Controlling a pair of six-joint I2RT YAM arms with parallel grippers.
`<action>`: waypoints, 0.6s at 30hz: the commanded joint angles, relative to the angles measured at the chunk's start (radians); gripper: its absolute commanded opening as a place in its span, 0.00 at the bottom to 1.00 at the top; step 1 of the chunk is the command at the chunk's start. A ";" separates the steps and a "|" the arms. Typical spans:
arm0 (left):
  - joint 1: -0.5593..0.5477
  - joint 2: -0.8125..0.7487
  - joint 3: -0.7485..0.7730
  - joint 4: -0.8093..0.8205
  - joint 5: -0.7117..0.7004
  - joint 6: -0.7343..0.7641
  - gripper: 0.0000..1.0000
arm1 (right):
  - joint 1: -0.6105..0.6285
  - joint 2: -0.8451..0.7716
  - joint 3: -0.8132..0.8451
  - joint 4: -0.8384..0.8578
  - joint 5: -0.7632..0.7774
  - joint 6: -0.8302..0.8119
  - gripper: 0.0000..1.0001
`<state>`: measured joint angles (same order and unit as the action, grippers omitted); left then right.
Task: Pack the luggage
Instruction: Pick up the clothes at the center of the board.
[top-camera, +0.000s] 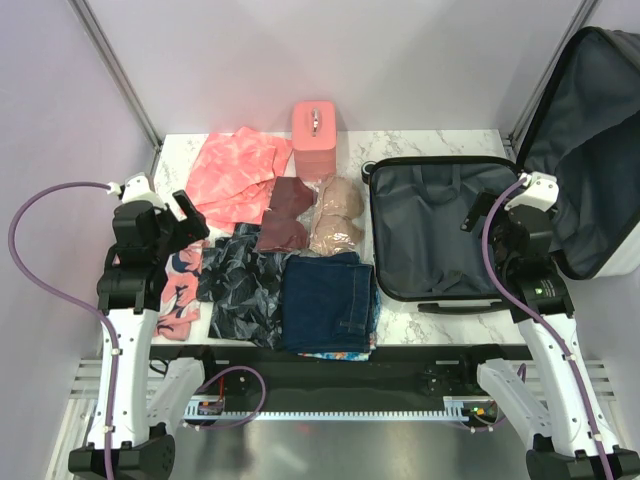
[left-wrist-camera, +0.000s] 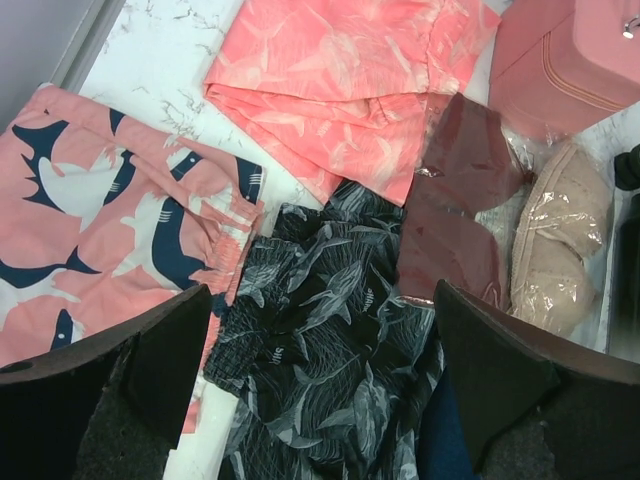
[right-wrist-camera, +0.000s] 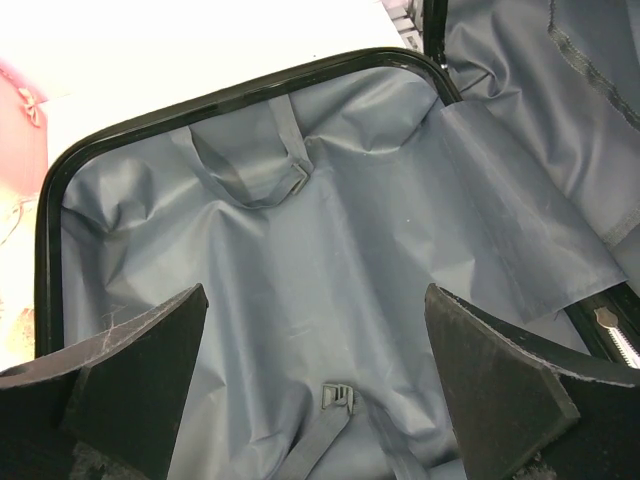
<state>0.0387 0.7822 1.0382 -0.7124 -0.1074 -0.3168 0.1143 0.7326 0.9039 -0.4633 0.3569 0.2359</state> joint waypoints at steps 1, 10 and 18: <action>0.003 0.009 0.040 -0.024 -0.028 0.030 1.00 | 0.001 -0.004 0.001 0.032 0.025 -0.001 0.98; 0.003 0.017 0.036 -0.068 -0.035 0.015 0.99 | 0.002 -0.027 -0.020 0.029 0.016 0.022 0.98; -0.064 0.040 0.043 -0.114 0.067 0.027 0.94 | 0.001 -0.036 -0.045 0.018 -0.021 0.028 0.98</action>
<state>0.0216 0.8120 1.0439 -0.7937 -0.1078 -0.3016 0.1143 0.6994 0.8639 -0.4603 0.3553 0.2489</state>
